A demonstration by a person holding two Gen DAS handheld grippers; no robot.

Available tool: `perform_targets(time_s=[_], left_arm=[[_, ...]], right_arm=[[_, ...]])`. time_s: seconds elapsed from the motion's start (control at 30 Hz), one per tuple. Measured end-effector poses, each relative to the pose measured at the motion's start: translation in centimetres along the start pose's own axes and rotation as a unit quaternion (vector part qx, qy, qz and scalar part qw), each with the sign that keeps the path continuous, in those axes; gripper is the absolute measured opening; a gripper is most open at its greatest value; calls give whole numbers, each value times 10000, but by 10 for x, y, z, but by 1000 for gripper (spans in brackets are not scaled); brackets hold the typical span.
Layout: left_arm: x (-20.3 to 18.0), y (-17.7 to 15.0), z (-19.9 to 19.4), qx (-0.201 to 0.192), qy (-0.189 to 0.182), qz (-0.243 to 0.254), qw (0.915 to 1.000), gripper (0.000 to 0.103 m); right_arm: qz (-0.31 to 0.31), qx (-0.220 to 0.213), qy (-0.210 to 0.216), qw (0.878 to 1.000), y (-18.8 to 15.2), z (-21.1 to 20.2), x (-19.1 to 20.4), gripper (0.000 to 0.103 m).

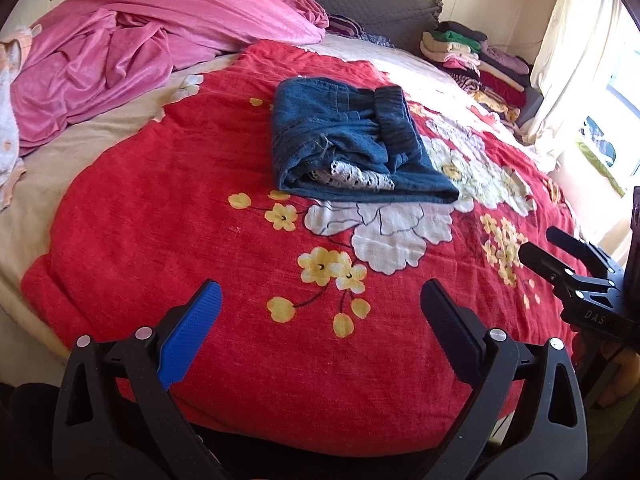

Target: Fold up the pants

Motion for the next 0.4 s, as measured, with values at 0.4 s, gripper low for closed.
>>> perform_targets(time_s=[0.4], left_arm=[[266,124,10,515,2611,-514,9626,93]], right_arm=[[1302,488,-2368,9616,18,62,-295,98]])
Point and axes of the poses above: each gripper's, at about its wrist camera, not at the fingertips, and z roughly the way its jaws point, x to its left, y to its top, the point moved 7 cm from there along z, roughly the way its jaws point, and after that the axes turned 11 degrees about -y, right-handed, at the moved point
